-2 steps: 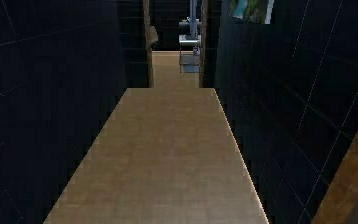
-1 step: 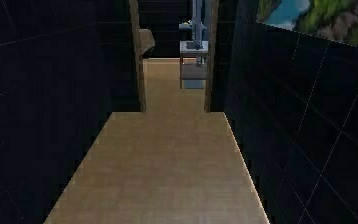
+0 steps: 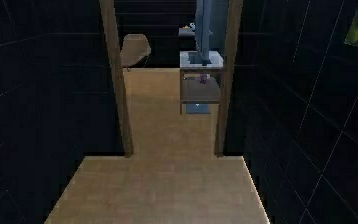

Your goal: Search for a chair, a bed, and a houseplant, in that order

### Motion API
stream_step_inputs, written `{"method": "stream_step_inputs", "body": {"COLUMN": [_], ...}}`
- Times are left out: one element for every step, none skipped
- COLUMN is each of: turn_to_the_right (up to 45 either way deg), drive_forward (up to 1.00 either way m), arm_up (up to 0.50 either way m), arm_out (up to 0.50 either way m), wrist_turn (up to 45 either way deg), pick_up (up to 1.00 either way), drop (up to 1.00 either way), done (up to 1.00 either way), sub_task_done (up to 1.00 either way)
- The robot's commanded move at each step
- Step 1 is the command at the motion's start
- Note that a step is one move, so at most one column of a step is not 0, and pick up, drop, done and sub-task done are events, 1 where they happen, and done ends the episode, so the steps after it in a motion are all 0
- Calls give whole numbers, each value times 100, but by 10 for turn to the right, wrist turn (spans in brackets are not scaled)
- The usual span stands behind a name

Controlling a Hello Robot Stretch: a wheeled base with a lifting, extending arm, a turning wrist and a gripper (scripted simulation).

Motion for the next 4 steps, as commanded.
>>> {"method": "stream_step_inputs", "body": {"turn_to_the_right": [-30, 0, 0, -120], "drive_forward": [0, 100, 95, 0], "arm_up": [0, 0, 0, 0], "arm_out": [0, 0, 0, 0], "wrist_turn": [0, 0, 0, 0], "pick_up": [0, 0, 0, 0], "drop": [0, 0, 0, 0], "done": [0, 0, 0, 0], "sub_task_done": [0, 0, 0, 0]}}
